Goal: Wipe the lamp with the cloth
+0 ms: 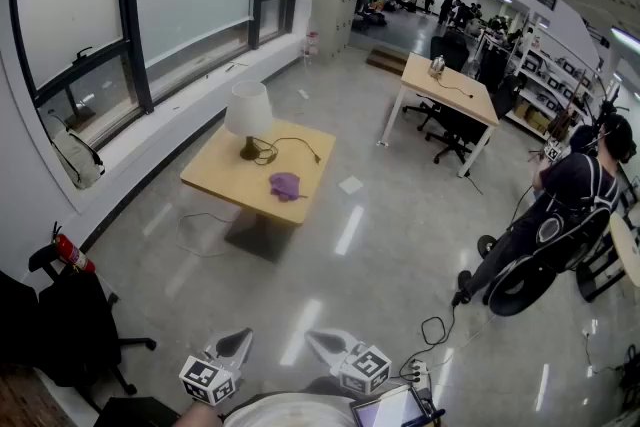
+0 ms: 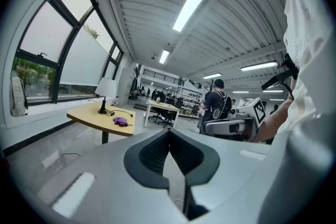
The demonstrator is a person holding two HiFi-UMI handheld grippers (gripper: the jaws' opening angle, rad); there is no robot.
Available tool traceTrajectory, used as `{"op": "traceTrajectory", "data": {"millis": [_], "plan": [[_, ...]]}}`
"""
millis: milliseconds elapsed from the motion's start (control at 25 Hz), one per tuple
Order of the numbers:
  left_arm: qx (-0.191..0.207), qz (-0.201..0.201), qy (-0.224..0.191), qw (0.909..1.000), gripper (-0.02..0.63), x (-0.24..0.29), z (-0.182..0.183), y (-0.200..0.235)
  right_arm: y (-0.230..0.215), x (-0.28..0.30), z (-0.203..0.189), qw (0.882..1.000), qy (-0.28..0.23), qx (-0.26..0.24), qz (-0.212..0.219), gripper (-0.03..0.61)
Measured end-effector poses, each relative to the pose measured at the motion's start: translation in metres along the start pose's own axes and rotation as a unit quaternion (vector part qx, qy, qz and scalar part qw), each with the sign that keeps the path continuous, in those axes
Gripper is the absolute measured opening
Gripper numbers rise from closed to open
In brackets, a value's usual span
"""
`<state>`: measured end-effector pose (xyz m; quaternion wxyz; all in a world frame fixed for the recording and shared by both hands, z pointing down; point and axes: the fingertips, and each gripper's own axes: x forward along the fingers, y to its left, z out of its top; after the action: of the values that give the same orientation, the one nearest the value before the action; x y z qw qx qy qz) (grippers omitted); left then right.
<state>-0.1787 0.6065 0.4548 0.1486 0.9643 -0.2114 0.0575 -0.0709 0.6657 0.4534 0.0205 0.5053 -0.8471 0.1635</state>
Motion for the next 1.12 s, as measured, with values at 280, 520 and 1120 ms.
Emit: {"op": "traceTrajectory", "data": {"millis": [280,520,1120], "plan": [[-0.004,0.017,-0.001,0.9998,0.000,-0.010,0.000,0.022,-0.010,0.016,0.005,1.000,-0.008,-0.018,-0.017,0.014],[0.006,0.018,-0.008,0.9998,0.000,-0.004,0.011,0.024,-0.018,0.013,0.022,0.999,-0.042,-0.013,-0.018,0.014],[-0.007,0.062,-0.007,0.9980,0.000,0.019,0.020,0.063,-0.050,0.066,0.028,0.999,-0.025,-0.015,0.031,0.012]]}}
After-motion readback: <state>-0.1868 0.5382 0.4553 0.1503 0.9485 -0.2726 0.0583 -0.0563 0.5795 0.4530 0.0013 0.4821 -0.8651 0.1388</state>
